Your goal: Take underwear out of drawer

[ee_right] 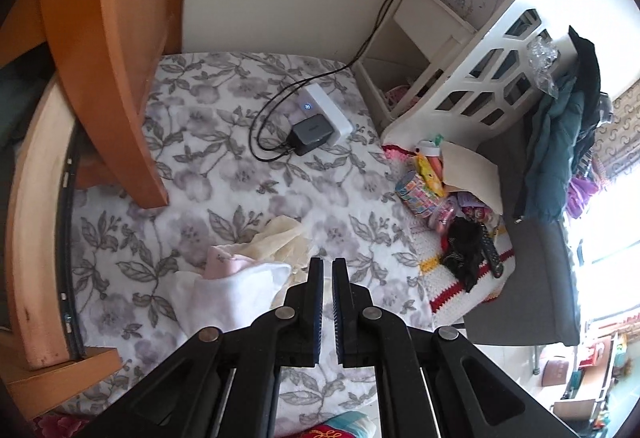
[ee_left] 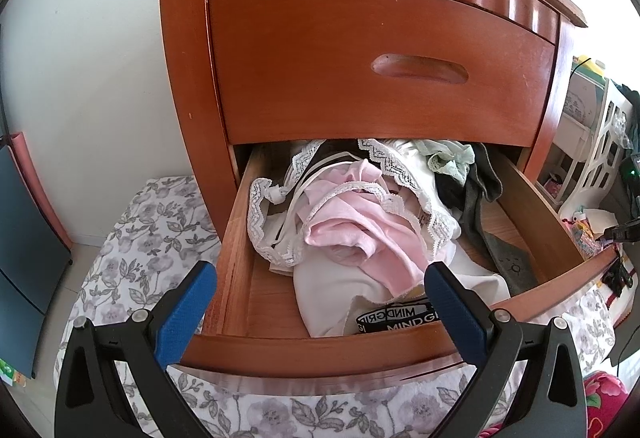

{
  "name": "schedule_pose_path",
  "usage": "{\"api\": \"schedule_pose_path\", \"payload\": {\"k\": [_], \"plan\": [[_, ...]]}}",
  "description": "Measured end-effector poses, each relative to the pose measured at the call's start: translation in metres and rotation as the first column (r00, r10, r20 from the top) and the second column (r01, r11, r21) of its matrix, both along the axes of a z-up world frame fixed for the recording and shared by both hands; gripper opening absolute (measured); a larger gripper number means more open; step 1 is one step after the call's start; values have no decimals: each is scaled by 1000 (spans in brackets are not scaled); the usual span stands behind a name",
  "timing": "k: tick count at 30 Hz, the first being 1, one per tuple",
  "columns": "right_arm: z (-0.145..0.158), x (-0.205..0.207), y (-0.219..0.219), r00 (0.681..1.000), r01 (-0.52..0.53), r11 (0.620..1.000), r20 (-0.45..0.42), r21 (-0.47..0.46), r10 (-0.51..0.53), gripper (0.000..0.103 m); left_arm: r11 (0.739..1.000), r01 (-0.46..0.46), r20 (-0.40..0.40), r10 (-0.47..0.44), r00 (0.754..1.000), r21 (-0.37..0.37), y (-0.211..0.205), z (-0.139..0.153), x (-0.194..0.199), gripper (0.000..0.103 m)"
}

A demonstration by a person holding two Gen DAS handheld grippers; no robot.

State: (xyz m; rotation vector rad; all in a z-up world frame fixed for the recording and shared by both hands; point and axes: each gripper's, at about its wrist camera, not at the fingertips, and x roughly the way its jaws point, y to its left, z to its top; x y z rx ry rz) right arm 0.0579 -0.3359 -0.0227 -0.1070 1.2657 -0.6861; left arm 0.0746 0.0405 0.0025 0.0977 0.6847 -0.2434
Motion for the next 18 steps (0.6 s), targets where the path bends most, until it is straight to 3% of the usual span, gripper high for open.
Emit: {"api": "schedule_pose_path", "payload": {"k": [1,2,3,4,11,14,18], "plan": [[0,1,1,1000,-5,1000,1,13,5,10,1000,0,0,0,1000,-1,0,0,0,103],[0,1,2,1000,-9,1000,3,26,9,25,1000,0,0,0,1000,-3,1,0,0,103],[-1,2,3,1000,-11,999,7,32,11,51,1000,-1,0,1,1000,-5,1,0,0,103],[1,2,5,1000,-12,999,19,34,12,61,1000,-1,-1,1,1000,-6,1,0,0,103],[4,3,9,999,-29,997,40,73,26,73,1000,1,-2,-1,1000,-6,1,0,1,103],[5,2,9,998,-24,996,56,86,19,89,1000,0,-4,0,1000,-5,1,0,1,103],[6,2,7,998,-22,996,64,85,17,103,1000,2,-5,-2,1000,-5,0,0,1,103]]}}
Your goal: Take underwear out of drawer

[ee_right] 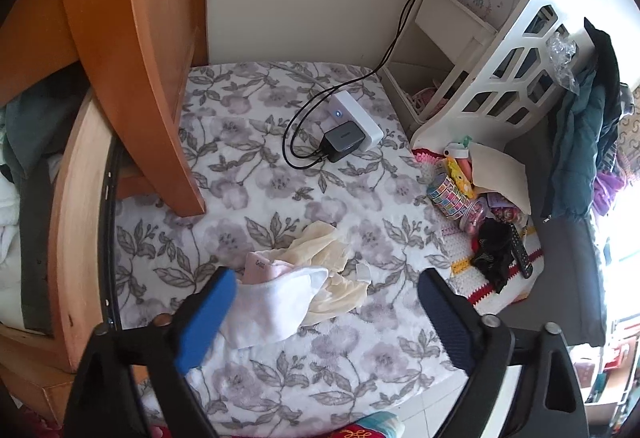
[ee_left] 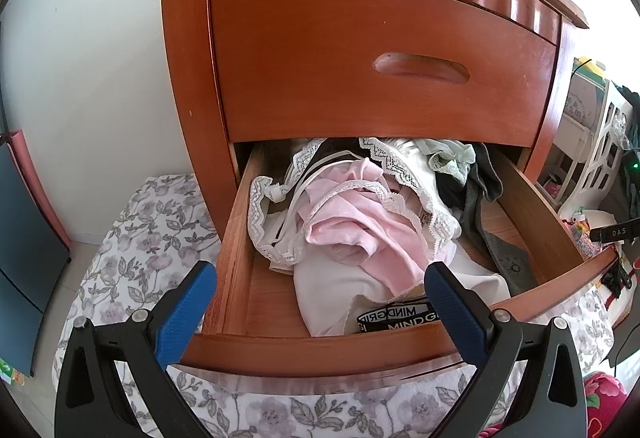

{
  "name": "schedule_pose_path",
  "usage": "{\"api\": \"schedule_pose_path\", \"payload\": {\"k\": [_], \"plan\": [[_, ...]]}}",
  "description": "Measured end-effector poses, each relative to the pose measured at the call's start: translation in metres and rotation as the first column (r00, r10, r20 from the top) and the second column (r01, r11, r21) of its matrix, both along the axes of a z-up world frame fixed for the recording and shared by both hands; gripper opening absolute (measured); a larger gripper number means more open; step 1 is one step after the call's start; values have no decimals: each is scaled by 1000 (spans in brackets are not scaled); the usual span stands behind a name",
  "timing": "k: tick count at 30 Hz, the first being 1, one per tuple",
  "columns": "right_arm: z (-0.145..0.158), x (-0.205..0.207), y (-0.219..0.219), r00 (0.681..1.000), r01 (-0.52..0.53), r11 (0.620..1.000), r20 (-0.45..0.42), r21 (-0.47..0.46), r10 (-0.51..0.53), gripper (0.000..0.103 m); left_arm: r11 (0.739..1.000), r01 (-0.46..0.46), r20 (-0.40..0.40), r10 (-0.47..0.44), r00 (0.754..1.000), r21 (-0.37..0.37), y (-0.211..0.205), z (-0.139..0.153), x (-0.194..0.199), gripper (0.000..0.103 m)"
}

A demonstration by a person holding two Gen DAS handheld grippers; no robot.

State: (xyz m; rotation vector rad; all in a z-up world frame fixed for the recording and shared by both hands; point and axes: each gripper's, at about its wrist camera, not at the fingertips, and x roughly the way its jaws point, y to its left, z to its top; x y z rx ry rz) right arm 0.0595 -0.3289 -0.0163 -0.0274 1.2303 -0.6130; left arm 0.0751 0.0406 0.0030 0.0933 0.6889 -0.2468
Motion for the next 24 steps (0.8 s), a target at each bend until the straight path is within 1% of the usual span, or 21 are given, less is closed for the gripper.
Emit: {"api": "schedule_pose_path", "payload": {"k": [3,9,13,15,19,20,21,22,24], "plan": [[2,-1,-2,1000,8,1000,8,4,-8,103,1000,7,3,-7,1000,-2,-1,0,0,103],[11,-5,-5,998,39,998,49,57,-41,103,1000,7,4,-7,1000,-7,0,0,0,103],[31,-1,5,995,9,997,103,73,-16,103,1000,7,4,-7,1000,-7,1,0,0,103],[48,3,15,989,-18,998,146,66,8,103,1000,6,4,-6,1000,-5,1,0,0,103],[83,8,32,968,-67,996,245,64,49,103,1000,3,7,-3,1000,-10,2,1,1,103],[96,10,40,957,-91,993,283,69,68,103,1000,2,7,-2,1000,-11,2,1,1,103],[103,10,44,949,-107,992,304,74,79,103,1000,1,7,-1,1000,-13,2,1,1,103],[114,11,52,934,-137,987,343,82,101,103,1000,0,7,0,1000,-13,2,1,1,103],[125,13,64,914,-176,980,386,94,127,103,1000,0,7,0,1000,-14,3,1,1,103]]}}
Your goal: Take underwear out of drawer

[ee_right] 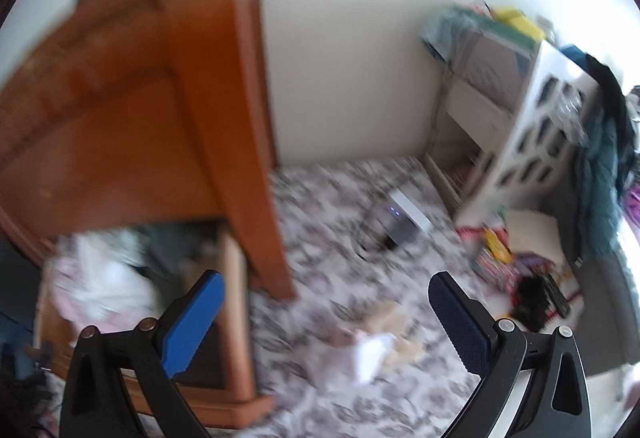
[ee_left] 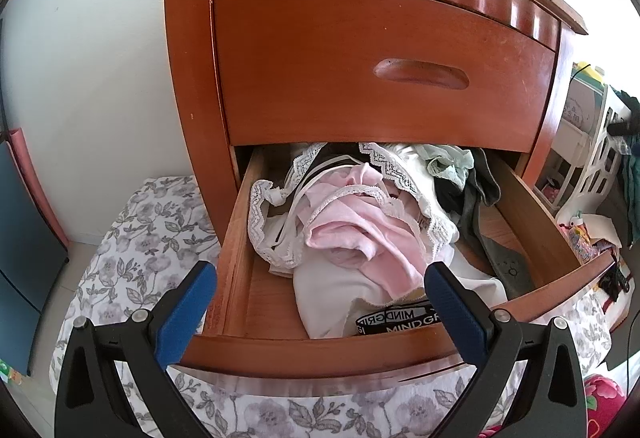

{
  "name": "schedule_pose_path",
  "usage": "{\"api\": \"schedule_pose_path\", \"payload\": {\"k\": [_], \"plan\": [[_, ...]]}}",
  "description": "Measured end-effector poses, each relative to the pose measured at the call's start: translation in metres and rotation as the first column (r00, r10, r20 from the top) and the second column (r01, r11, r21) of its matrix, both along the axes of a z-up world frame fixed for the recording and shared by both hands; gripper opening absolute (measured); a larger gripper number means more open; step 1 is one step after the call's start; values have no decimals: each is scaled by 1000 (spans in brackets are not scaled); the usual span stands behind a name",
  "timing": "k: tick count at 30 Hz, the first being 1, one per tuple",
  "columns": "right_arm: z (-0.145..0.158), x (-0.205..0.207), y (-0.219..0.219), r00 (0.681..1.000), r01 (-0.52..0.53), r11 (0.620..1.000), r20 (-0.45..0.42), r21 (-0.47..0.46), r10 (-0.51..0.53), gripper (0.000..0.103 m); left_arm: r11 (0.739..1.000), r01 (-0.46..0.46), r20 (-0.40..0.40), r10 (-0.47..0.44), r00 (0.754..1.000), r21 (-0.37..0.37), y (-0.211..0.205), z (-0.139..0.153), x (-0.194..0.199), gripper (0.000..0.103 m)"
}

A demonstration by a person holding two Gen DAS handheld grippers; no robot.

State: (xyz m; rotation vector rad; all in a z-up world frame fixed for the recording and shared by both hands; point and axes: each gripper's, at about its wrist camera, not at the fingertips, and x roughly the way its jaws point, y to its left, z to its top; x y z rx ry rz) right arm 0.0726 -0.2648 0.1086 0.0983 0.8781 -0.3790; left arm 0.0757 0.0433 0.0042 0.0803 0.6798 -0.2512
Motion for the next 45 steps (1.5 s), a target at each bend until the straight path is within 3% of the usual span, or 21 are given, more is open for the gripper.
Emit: {"api": "schedule_pose_path", "payload": {"k": [4,15,20,34,45], "plan": [[2,8,28,997,-79,996,18,51,78,103,1000,0,1,0,1000,-5,1,1,0,103],[-57,35,92,962,-230,951,-103,205,255,103,1000,-7,0,7,1000,-25,6,1,0,103],[-68,41,111,945,-274,935,-117,226,306,103,997,-10,-15,9,1000,-73,13,1,1,103],[-86,73,158,911,-350,910,-146,223,386,103,991,-65,-43,60,997,-117,31,-2,5,103],[-114,92,204,867,-416,897,-232,153,441,102,988,-93,-61,86,994,-126,38,-6,8,103]]}}
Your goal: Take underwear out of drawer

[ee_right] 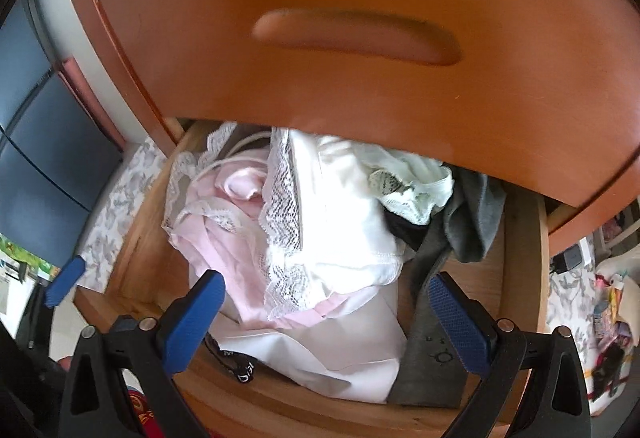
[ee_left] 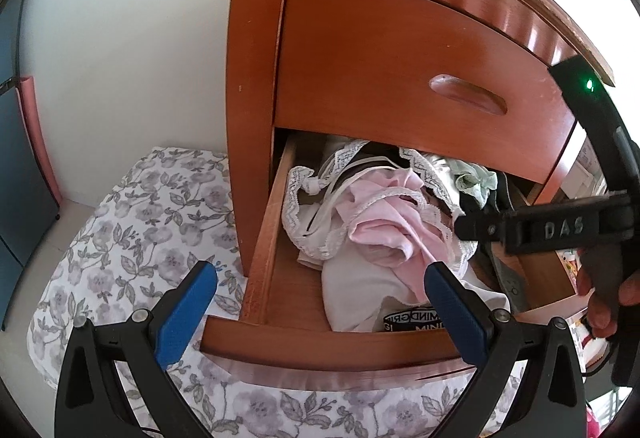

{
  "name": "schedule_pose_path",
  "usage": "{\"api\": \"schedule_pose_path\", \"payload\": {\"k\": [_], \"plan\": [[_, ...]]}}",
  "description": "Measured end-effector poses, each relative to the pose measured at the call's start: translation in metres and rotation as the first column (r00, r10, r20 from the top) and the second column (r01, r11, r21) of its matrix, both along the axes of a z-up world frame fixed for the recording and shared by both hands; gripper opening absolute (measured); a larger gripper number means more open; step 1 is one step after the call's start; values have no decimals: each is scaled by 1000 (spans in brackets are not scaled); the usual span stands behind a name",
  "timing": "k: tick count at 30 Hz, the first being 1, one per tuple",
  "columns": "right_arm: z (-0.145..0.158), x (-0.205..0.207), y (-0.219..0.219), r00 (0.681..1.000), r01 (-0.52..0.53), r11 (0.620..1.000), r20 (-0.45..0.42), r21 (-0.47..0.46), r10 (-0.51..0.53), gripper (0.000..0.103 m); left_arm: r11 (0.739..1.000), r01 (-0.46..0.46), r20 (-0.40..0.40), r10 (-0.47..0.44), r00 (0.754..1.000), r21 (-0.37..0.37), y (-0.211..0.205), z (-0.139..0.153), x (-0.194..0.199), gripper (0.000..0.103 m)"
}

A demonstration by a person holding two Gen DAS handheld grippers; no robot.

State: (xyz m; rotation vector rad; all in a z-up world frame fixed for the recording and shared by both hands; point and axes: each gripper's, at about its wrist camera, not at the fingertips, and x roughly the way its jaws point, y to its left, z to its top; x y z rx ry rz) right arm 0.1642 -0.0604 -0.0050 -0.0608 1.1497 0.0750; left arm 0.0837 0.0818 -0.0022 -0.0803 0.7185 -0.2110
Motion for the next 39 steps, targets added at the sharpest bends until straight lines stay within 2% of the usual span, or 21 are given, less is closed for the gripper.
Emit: {"api": "schedule_pose_path", "payload": {"k": [4,10,17,20,23,25,31,34,36,39], "plan": [[-10,0,1,999,-28,999,-46,-33,26,101,1000,-5,-7,5,1000,-3,2,-2,1,103],[-13,0,-36,994,49,995,-94,-92,-58,95,1000,-1,-6,1,1000,-7,1,-2,1,103],[-50,10,-62,963,93,988,-243,-121,-120,75,1000,3,-2,-3,1000,-1,-1,0,0,103],[-59,15,-67,950,97,989,-286,-115,-126,59,1000,6,-3,-6,1000,4,-3,-1,0,103],[-66,17,-69,941,82,988,-318,-131,-120,55,1000,7,-3,-7,1000,11,-4,-1,0,103],[-71,20,-74,931,85,988,-343,-131,-126,46,1000,7,-2,-7,1000,9,-4,0,0,103],[-81,24,-81,915,69,989,-387,-135,-116,35,1000,21,4,-21,1000,16,-8,1,-1,103],[-81,23,-79,917,58,989,-384,-137,-107,22,1000,26,9,-26,1000,18,-9,2,-1,103],[-79,22,-79,921,58,990,-376,-130,-103,10,999,27,10,-28,1000,19,-10,2,-2,103],[-80,23,-70,928,61,990,-359,-126,-102,6,999,30,11,-30,999,23,-11,3,-1,103]]}}
